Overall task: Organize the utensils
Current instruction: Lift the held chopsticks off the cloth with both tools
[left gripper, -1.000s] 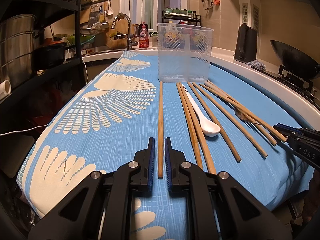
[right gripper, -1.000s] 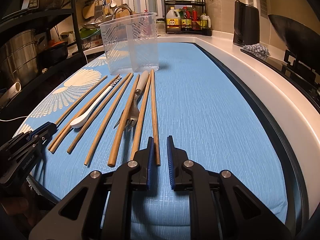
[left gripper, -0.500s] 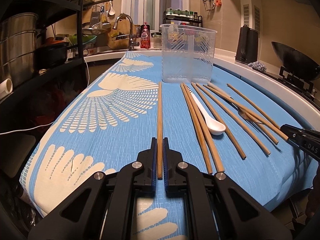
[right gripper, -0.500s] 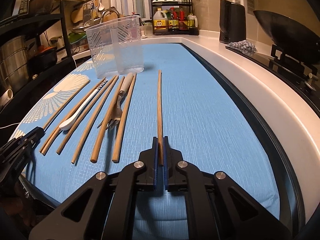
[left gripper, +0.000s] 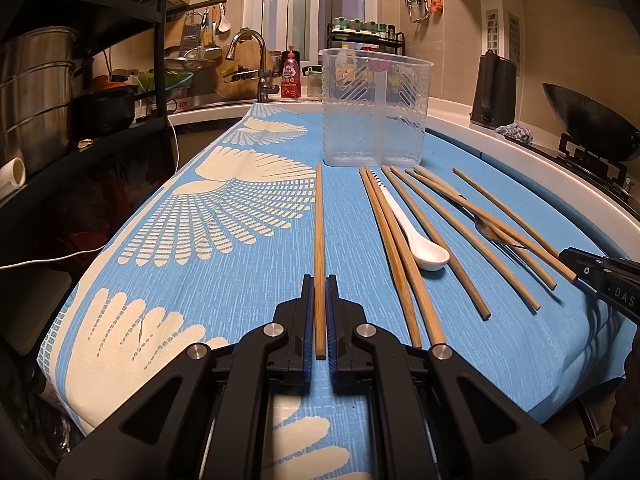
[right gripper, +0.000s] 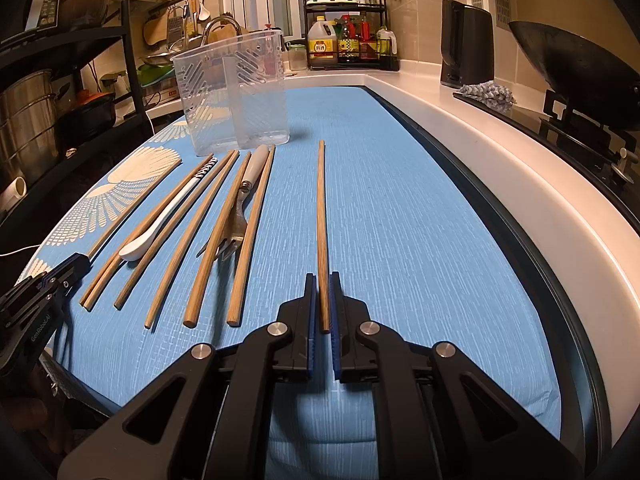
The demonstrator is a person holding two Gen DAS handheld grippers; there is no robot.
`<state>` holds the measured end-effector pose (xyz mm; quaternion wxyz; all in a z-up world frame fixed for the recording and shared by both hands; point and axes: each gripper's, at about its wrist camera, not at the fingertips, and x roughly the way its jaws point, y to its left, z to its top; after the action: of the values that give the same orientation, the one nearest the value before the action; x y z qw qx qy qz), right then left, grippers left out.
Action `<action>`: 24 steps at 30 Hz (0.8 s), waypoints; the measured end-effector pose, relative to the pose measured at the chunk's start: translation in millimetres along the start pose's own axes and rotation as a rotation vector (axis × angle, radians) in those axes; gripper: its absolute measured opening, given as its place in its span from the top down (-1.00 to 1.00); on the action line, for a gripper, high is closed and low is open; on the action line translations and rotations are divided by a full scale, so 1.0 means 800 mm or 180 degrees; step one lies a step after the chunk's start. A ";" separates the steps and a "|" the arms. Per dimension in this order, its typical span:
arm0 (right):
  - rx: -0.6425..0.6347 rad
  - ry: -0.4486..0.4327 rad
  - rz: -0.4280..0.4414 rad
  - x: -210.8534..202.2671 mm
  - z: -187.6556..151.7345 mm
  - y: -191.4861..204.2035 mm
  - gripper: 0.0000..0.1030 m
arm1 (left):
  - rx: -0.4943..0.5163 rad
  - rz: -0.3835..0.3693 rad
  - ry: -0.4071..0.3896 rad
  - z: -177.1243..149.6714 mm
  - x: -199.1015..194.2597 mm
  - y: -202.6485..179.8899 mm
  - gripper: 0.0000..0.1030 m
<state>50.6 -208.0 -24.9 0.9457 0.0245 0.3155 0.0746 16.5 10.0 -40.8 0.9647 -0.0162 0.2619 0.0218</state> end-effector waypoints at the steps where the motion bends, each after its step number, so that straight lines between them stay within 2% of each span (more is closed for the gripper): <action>1: -0.0001 0.0001 0.0000 0.000 0.000 0.001 0.86 | -0.0003 -0.0003 0.0001 0.000 0.000 0.000 0.88; 24: -0.0038 0.0009 -0.0002 0.002 0.002 0.002 0.90 | 0.0008 -0.0008 0.0000 0.000 0.000 -0.001 0.89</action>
<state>52.7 -206.1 -24.5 0.9454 0.0186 0.3165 0.0762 16.5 9.5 -40.9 0.9647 -0.0153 0.2620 0.0203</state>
